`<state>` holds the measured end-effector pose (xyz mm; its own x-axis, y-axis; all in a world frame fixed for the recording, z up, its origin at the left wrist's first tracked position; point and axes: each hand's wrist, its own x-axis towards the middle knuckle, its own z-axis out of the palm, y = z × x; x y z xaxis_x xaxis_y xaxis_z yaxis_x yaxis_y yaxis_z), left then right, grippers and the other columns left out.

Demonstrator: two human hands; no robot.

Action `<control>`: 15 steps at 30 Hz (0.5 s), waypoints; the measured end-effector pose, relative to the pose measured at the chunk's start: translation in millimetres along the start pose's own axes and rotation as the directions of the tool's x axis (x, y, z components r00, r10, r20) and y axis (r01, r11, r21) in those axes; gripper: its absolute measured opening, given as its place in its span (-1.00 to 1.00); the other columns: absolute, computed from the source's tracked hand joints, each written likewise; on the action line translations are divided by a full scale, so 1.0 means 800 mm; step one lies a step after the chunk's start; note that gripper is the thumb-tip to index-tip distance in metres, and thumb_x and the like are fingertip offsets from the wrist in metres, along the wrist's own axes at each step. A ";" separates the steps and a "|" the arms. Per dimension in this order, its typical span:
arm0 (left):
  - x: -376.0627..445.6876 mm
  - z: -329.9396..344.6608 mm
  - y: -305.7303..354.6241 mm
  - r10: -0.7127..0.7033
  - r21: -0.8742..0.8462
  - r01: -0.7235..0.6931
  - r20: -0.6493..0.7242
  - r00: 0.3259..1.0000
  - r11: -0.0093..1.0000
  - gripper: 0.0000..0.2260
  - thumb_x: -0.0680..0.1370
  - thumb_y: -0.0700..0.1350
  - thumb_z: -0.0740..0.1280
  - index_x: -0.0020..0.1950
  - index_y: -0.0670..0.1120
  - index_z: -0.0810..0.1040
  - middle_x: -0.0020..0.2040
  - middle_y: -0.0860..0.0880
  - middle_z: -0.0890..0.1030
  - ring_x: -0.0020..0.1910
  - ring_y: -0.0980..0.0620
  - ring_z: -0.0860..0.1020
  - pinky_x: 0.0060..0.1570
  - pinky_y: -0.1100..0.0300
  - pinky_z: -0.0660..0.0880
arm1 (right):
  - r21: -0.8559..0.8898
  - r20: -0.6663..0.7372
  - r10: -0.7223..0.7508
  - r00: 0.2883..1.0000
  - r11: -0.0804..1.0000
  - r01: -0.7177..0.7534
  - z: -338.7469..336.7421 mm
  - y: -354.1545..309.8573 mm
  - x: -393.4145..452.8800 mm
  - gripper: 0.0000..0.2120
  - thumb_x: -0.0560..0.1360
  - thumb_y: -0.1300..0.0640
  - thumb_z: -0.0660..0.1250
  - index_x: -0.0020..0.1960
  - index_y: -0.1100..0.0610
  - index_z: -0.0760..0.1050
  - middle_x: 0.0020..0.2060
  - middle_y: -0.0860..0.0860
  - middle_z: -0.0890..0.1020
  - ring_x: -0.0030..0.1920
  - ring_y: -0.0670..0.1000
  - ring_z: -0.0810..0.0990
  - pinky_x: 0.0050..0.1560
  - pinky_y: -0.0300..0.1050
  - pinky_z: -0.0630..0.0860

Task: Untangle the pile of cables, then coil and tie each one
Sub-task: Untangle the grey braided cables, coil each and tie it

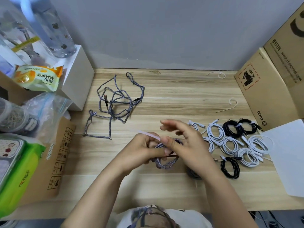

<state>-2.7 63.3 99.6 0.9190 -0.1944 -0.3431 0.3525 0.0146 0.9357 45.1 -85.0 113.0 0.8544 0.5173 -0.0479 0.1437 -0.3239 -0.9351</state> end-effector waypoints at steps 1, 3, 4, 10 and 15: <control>0.000 -0.006 -0.002 -0.031 -0.045 0.030 -0.012 0.999 0.999 -0.94 0.37 -0.13 0.42 -0.28 0.01 0.58 -0.43 0.00 0.56 -0.44 0.11 0.38 -0.50 0.32 0.19 | 0.072 0.081 0.076 0.994 0.994 -0.082 -0.005 0.008 -0.002 -0.61 0.29 -0.16 0.42 0.10 -0.16 0.49 -0.02 -0.14 0.64 0.03 -0.21 0.56 0.06 -0.42 0.37; 0.003 -0.016 -0.008 -0.074 -0.130 0.072 -0.005 0.997 0.989 -0.96 0.33 -0.08 0.42 -0.24 0.00 0.60 -0.40 -0.02 0.54 -0.44 0.09 0.34 -0.50 0.31 0.14 | 0.228 0.217 0.163 0.962 0.950 -0.212 -0.010 0.019 -0.006 -0.58 0.29 0.02 0.45 0.14 -0.05 0.51 -0.02 -0.10 0.66 0.01 -0.18 0.60 0.04 -0.37 0.44; 0.007 -0.019 -0.014 -0.105 -0.167 0.103 -0.003 0.994 0.981 -0.93 0.33 -0.09 0.42 -0.21 -0.03 0.60 -0.41 -0.01 0.53 -0.46 0.10 0.34 -0.50 0.31 0.12 | 0.279 0.246 0.180 0.952 0.928 -0.247 -0.012 0.024 -0.006 -0.56 0.28 0.09 0.47 0.14 -0.01 0.52 -0.03 -0.11 0.67 0.00 -0.17 0.61 0.02 -0.36 0.46; 0.035 -0.014 -0.032 -0.182 -0.382 0.126 -0.115 0.977 0.916 -0.74 0.31 -0.19 0.44 -0.01 -0.12 0.58 -0.26 0.03 0.63 -0.34 0.16 0.53 -0.39 0.32 0.41 | 0.337 -0.004 0.376 0.927 0.873 -0.353 -0.014 0.065 0.021 -0.73 0.38 0.31 0.46 0.01 0.05 0.56 -0.10 -0.01 0.68 -0.09 -0.04 0.64 -0.10 -0.21 0.56; 0.072 -0.015 -0.049 -0.282 -0.217 0.248 -0.141 0.949 0.944 -0.84 0.43 0.00 0.42 -0.05 -0.03 0.59 -0.19 0.11 0.65 -0.18 0.19 0.57 -0.11 0.21 0.45 | 0.326 -0.125 0.521 0.844 0.825 -0.461 -0.009 0.102 0.053 -0.79 0.42 0.22 0.45 0.02 0.08 0.53 -0.04 0.11 0.60 -0.17 0.05 0.62 -0.45 -0.26 0.50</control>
<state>38.9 63.2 42.4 0.7976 -0.0500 -0.6012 0.5994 0.1779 0.7804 96.7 -95.1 37.4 0.8587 0.1688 -0.4839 -0.4384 -0.2472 -0.8641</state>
